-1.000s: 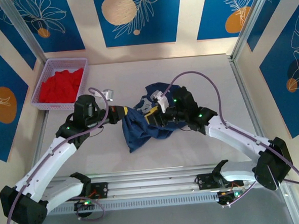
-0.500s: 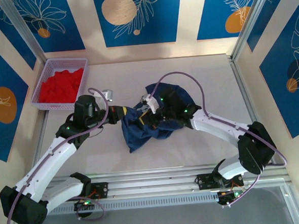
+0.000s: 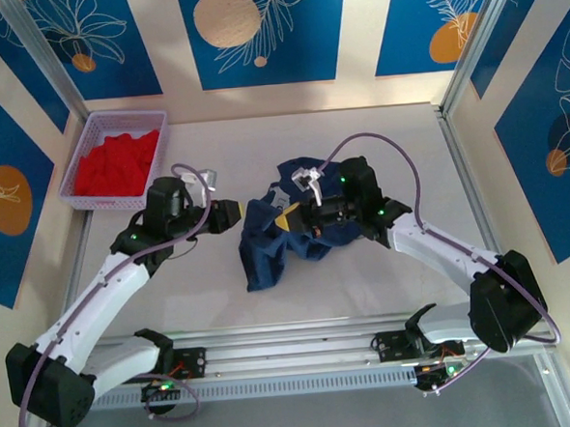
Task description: Fold the inside-out t-shirt
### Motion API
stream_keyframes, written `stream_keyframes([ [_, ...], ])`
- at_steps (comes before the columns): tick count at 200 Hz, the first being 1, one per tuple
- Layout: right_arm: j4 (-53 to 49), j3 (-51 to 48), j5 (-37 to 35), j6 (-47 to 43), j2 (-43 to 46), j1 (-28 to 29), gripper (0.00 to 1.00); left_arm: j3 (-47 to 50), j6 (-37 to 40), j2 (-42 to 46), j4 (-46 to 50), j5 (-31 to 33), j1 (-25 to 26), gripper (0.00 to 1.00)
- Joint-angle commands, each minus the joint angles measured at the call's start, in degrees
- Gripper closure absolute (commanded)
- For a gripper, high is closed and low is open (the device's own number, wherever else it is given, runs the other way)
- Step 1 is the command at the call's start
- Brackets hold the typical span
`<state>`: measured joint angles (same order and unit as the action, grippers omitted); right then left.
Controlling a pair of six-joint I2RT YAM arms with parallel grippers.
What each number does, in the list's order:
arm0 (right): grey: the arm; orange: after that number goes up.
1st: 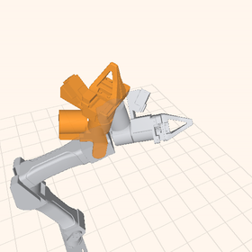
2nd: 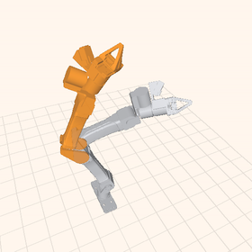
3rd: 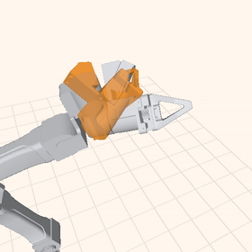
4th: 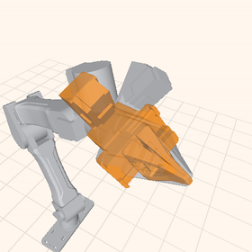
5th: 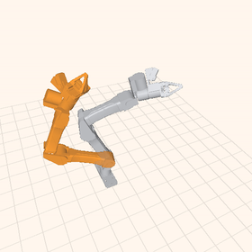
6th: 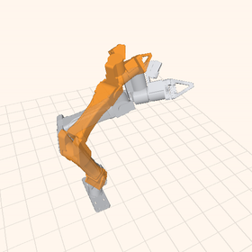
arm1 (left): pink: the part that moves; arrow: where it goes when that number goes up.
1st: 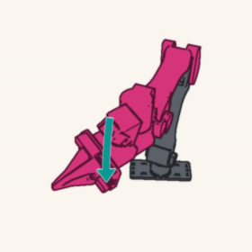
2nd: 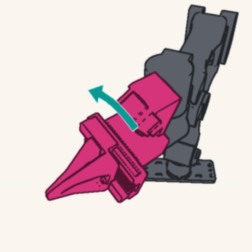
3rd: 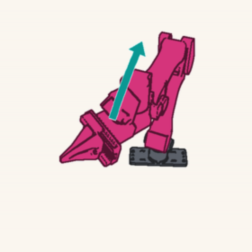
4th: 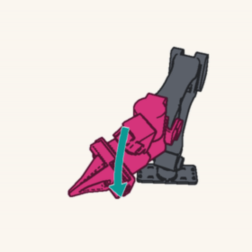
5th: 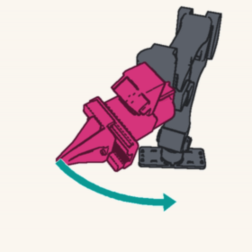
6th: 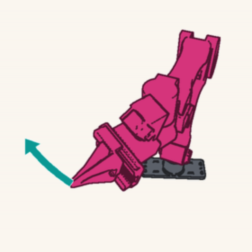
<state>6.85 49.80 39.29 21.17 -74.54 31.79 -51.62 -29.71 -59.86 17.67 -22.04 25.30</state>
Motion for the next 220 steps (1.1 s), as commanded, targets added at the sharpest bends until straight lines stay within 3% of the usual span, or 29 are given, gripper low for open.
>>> stream_keyframes([
  [1,3.37,0.31,2.60,2.69,-1.03,-0.66,1.00,1.61,0.80,3.57,0.42,-5.87,0.06,0.60],
  [45,4.01,0.79,2.12,3.59,-1.36,-1.12,1.00,4.25,3.90,3.98,2.16,-6.46,2.23,0.50],
  [122,3.63,0.80,1.75,3.75,-0.25,-1.29,1.00,2.94,6.92,-4.55,-1.16,-4.83,3.09,0.49],
  [146,2.97,0.35,1.28,3.19,0.10,-1.29,1.00,1.67,5.65,-6.78,-3.91,-5.69,3.10,0.59],
  [173,0.95,-0.12,-0.15,1.67,0.66,-1.47,1.00,0.39,5.37,-7.07,-4.41,-5.96,3.10,0.79],
  [220,-4.52,0.83,-3.43,-2.14,1.47,-1.69,1.00,0.02,7.18,-4.40,-0.97,-4.74,3.09,0.89],
])
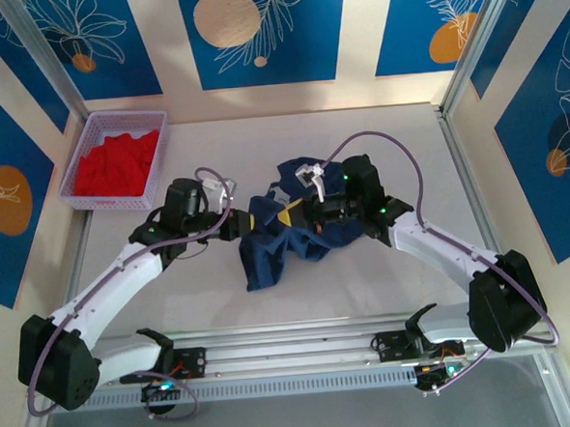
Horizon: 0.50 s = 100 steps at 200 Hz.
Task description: Fold the inside-out t-shirt
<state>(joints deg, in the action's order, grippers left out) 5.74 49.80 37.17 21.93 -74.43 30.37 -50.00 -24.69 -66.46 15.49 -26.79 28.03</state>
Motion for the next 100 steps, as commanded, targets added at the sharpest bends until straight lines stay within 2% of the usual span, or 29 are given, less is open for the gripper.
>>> stream_keyframes([
  [1,-3.39,0.83,-1.31,-2.84,1.38,-0.25,1.00,-1.59,2.21,2.25,1.30,-0.01,0.36,0.89],
  [35,-3.32,1.00,-0.63,-2.93,1.35,-0.22,1.00,-1.86,3.32,2.59,2.42,0.15,0.36,0.88],
  [46,-3.33,0.92,-0.65,-2.84,1.42,-0.16,1.00,-1.94,3.21,2.42,2.44,0.08,0.36,0.92],
  [56,-3.59,0.84,-1.05,-2.98,1.55,-0.14,1.00,-2.03,2.58,2.34,1.91,-0.49,0.36,1.00],
  [69,-5.00,0.98,-3.09,-3.28,1.63,-0.22,1.00,-1.96,0.63,2.78,0.20,-2.28,0.38,1.00],
  [81,-8.81,2.03,-9.49,-3.13,1.44,-0.23,0.99,-1.63,-2.94,4.03,-3.04,-4.99,0.27,1.00],
  [100,-19.26,5.57,-26.18,-2.15,-0.12,-0.01,0.91,-0.42,-9.81,7.14,-10.70,-8.88,0.27,1.00],
])
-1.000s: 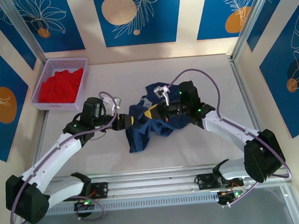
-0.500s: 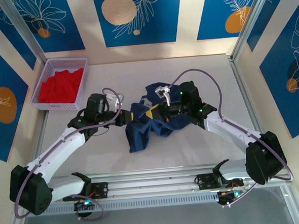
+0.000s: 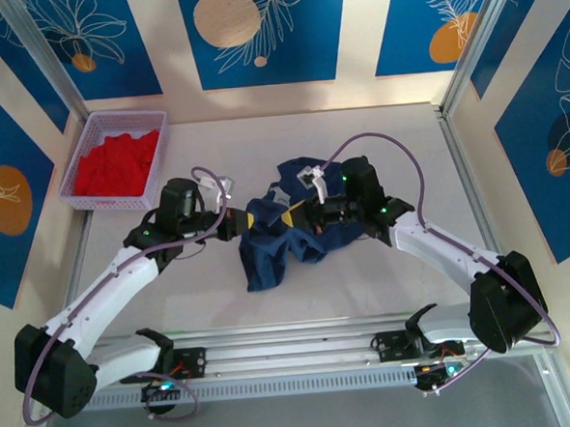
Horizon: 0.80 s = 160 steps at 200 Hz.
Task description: Fold the inside-out t-shirt
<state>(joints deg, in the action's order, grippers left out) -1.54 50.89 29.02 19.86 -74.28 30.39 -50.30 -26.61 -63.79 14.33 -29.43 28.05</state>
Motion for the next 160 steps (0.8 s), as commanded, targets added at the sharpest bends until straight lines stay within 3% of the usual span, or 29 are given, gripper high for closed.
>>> stream_keyframes([
  [1,-12.43,4.65,-18.64,-0.03,-0.35,0.00,0.91,-0.09,-8.17,4.60,-9.91,-6.33,0.25,1.00],
  [17,-15.62,5.81,-23.34,-0.69,-0.56,-0.07,0.81,-0.12,-10.35,6.27,-11.81,-6.61,0.17,1.00],
  [58,-14.77,5.00,-20.19,-6.34,3.39,1.43,0.68,-0.59,-9.35,6.08,-8.61,-4.28,0.25,1.00],
  [105,-11.88,1.38,-18.18,-14.94,9.83,7.96,0.69,-0.67,-8.82,5.43,-8.04,-4.22,0.25,1.00],
  [160,-6.58,3.92,-19.59,-16.37,2.92,11.35,0.66,-0.62,-9.13,5.17,-8.47,-5.72,0.24,1.00],
])
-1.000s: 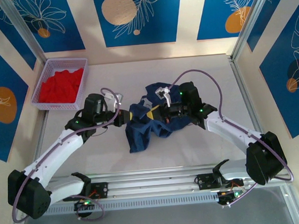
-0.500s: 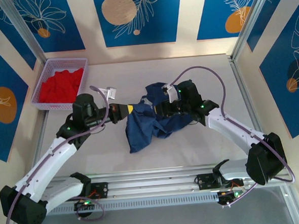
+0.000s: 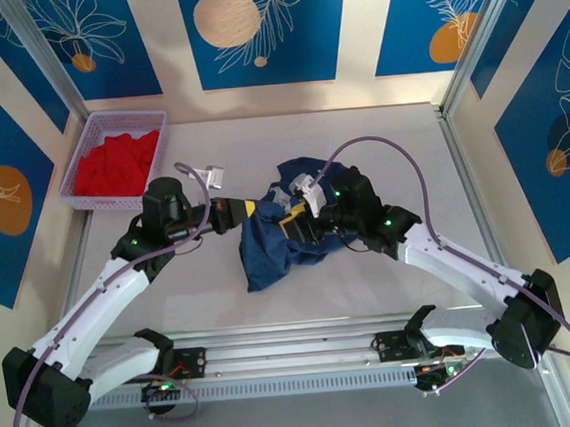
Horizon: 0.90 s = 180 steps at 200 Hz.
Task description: Fold the inside-out t-shirt
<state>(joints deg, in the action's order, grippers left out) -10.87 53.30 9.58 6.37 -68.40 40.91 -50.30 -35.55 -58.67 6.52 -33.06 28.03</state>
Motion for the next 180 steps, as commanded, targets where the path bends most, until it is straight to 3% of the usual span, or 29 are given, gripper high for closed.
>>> stream_keyframes([
  [1,2.77,1.57,-0.13,-2.91,-3.09,0.89,0.66,-0.60,-0.16,0.05,-0.65,-2.09,0.26,1.00],
  [101,6.81,6.12,1.42,-4.05,-11.98,1.32,0.70,-0.42,0.64,-0.45,-0.40,-3.15,0.27,1.00],
  [113,7.31,6.46,2.38,-4.16,-12.62,1.35,0.73,-0.46,0.82,-0.56,-0.31,-3.02,0.27,1.00],
  [134,7.19,6.86,2.61,-4.20,-12.53,1.37,0.93,-0.49,1.51,-0.76,0.35,-1.95,0.27,1.00],
  [146,6.54,6.57,1.66,-4.37,-11.07,1.26,1.00,-0.58,2.35,-0.74,1.78,0.06,0.27,1.00],
  [180,3.73,5.18,4.74,-3.40,-5.09,0.25,1.00,-0.85,5.13,-0.72,5.85,6.36,0.27,1.00],
])
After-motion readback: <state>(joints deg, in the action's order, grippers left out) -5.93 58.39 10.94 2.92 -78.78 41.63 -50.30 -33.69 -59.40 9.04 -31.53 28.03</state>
